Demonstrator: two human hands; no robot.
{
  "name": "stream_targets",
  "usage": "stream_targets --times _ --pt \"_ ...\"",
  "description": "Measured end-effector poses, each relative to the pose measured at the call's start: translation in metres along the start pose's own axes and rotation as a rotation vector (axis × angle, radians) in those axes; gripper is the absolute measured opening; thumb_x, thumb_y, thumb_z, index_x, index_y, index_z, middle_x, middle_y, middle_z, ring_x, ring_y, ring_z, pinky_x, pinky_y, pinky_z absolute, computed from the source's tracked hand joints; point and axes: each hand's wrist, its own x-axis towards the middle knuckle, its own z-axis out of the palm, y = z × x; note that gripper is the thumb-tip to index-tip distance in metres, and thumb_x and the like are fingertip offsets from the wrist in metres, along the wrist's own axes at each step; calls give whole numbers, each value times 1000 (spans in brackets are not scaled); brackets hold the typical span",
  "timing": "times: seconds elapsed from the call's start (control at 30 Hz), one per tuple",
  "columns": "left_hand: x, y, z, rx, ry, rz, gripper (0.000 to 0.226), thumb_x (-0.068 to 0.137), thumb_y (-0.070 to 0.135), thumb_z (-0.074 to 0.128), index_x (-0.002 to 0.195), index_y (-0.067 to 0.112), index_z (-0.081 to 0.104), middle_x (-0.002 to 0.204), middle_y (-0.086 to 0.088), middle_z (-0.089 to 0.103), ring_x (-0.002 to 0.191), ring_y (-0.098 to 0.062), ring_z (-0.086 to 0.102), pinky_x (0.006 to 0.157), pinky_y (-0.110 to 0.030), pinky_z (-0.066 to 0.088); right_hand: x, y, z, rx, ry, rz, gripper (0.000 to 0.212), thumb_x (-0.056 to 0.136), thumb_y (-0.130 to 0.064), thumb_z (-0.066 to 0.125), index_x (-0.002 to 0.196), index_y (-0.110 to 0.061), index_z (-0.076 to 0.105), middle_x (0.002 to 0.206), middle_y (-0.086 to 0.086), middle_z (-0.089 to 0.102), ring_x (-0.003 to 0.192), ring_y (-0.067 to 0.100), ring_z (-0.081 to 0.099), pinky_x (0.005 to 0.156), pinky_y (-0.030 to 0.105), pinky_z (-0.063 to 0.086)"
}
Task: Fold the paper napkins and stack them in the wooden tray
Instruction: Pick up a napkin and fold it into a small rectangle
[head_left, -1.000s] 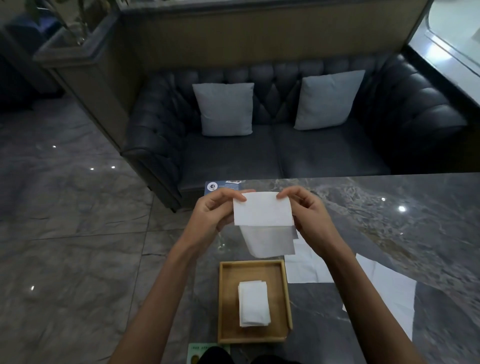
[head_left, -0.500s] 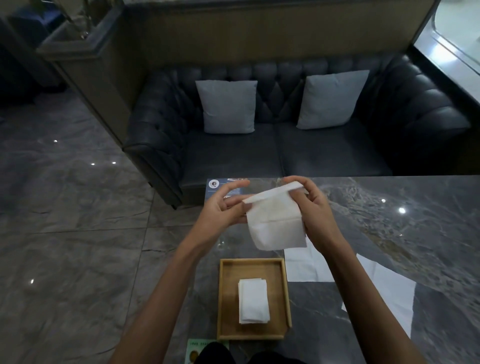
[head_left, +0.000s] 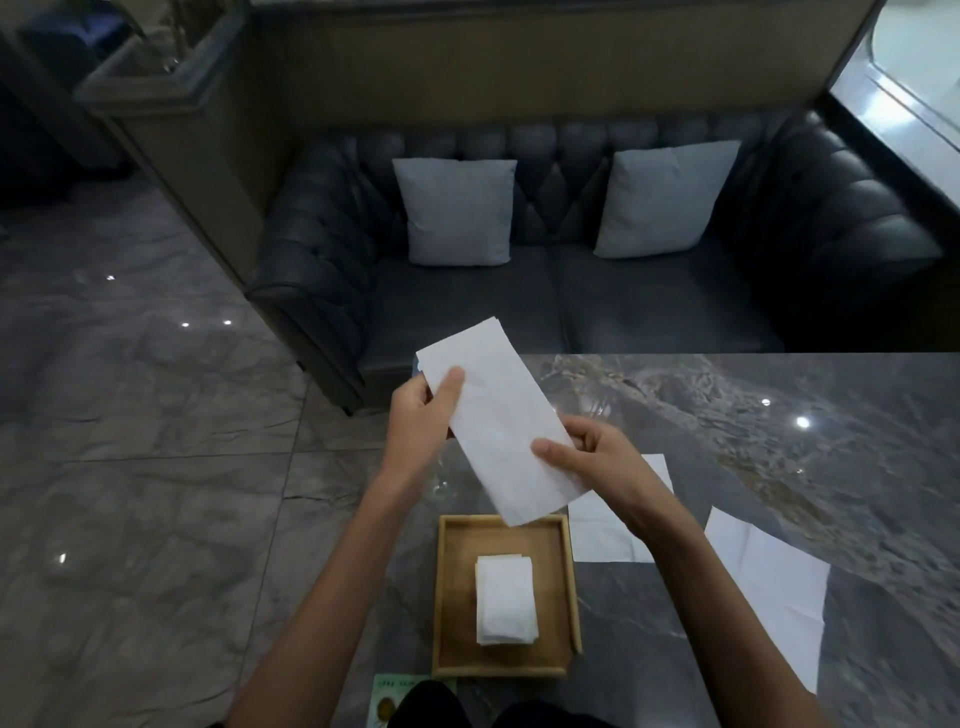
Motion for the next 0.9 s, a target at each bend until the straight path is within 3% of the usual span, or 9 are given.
stream_targets --times 0.07,0.23,0.43,0.57,0.7,0.77,0.83,0.9 --pt "2 -2 -3 0 11 -1 20 101 23 59 87 14 70 83 0 76 77 -13 72 71 -37 60 -1 3 1 6 25 -7 26 90 -35 74 109 -18 75 103 1 79 95 22 75 84 36 60" --pt "2 -4 -6 -37 30 4 16 98 25 64 86 20 73 80 9 79 74 -7 76 60 -22 60 -4 -1 4 -36 32 -14 21 95 -34 67 103 -18 77 97 1 80 90 19 76 77 29 58" --pt "5 1 -5 -20 37 6 17 95 23 69 83 13 73 73 6 78 68 -7 74 57 -24 60 -7 -1 0 -66 -13 -10 37 98 -44 59 96 -11 76 97 8 79 88 20 75 77 32 57" --pt "5 4 -6 7 7 33 17 95 26 68 84 15 73 77 4 79 69 -11 75 58 -27 62 -10 3 -2 -29 -85 -6 47 98 -54 54 98 -13 76 100 5 79 90 15 75 72 20 56" --pt "2 3 -6 -37 -190 -36 11 99 24 62 102 21 71 93 7 80 85 -10 77 65 -22 60 -10 6 -2 85 -122 26 47 95 -61 54 106 -21 77 111 5 78 103 21 74 80 26 57" --pt "-1 -1 -7 -16 -273 -58 19 99 17 61 116 18 69 103 2 79 95 -16 76 74 -29 62 -9 10 -3 104 -151 42 48 92 -65 55 109 -25 77 116 3 76 108 20 73 85 26 58" --pt "-2 -2 -8 21 -291 -49 25 100 11 59 123 14 67 107 -1 79 99 -20 75 81 -35 63 -8 12 -5 116 -195 75 51 91 -67 54 115 -28 75 122 0 74 114 18 70 92 28 57" --pt "-3 -1 -9 31 -287 -40 25 101 8 57 122 13 68 106 -1 79 96 -19 76 79 -34 63 -8 9 -4 107 -165 74 53 87 -73 53 113 -33 75 121 -3 74 111 14 71 90 25 58"
